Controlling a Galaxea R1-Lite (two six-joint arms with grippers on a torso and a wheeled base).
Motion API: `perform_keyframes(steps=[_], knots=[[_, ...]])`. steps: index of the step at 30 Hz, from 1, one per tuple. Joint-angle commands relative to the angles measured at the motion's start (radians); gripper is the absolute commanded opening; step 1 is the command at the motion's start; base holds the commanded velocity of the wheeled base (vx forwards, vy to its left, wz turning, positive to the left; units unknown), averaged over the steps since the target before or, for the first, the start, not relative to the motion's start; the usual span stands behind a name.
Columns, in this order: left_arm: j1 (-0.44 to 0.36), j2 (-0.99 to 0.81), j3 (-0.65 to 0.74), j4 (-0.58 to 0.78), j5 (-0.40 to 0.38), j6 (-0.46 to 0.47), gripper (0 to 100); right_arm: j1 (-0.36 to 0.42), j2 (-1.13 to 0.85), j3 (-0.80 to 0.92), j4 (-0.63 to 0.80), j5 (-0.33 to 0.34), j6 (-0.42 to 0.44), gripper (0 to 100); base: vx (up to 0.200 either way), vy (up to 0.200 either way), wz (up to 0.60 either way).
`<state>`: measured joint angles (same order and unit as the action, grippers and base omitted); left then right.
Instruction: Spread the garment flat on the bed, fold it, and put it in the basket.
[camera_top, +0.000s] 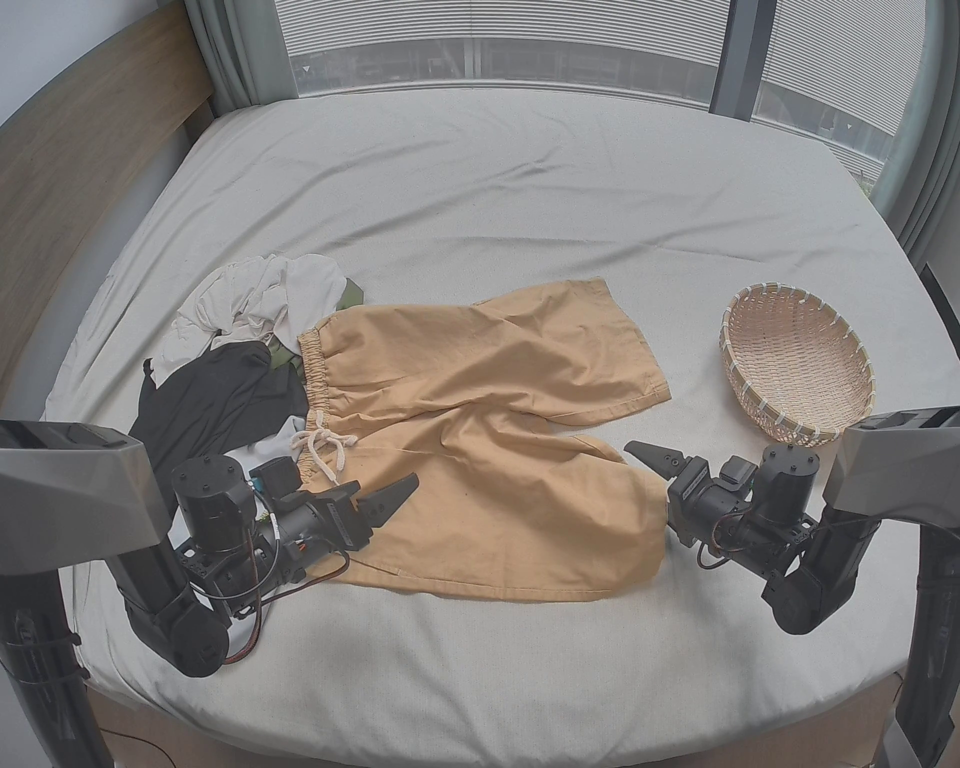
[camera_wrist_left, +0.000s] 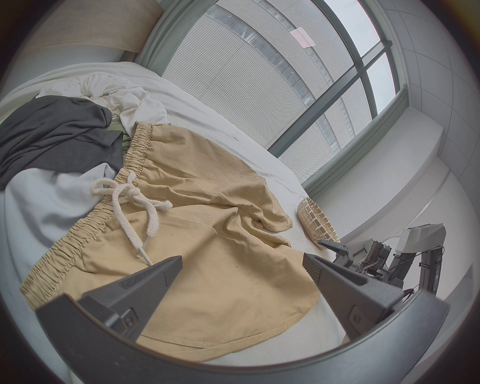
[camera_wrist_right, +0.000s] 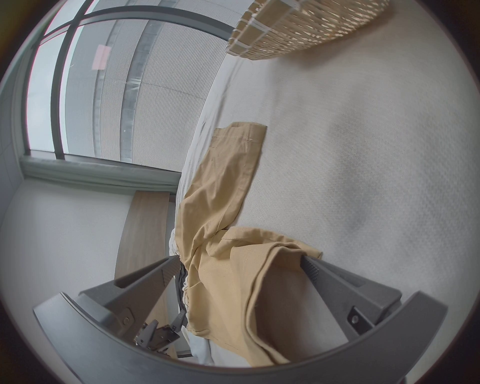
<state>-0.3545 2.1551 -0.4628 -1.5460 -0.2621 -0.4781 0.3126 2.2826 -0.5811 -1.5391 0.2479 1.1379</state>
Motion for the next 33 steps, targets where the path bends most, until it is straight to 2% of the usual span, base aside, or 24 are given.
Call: perform_keyframes(steps=[1, 5, 16, 24, 33], knots=[[0.0, 0.006, 0.009, 0.0, 0.0, -0.001, 100, 0.003, -0.005, 0.003, 0.01, 0.013, 0.094, 100, 0.0, 0.0, 0.0], [-0.001, 0.006, 0.016, 0.0, 0.0, 0.001, 100, 0.005, 0.008, 0.003, 0.01, 0.045, 0.145, 100, 0.0, 0.0, 0.0], [-0.008, 0.003, 0.016, 0.0, 0.0, 0.001, 100, -0.018, 0.087, -0.075, 0.008, 0.05, 0.145, 100, 0.0, 0.0, 0.0], [-0.008, 0.0, 0.018, 0.0, 0.001, 0.001, 100, -0.09, -0.006, -0.132, 0.011, 0.047, 0.143, 100, 0.0, 0.0, 0.0], [-0.015, 0.003, 0.018, 0.0, 0.011, 0.001, 100, -0.086, -0.06, -0.118, 0.034, 0.047, 0.143, 100, 0.0, 0.0, 0.0]])
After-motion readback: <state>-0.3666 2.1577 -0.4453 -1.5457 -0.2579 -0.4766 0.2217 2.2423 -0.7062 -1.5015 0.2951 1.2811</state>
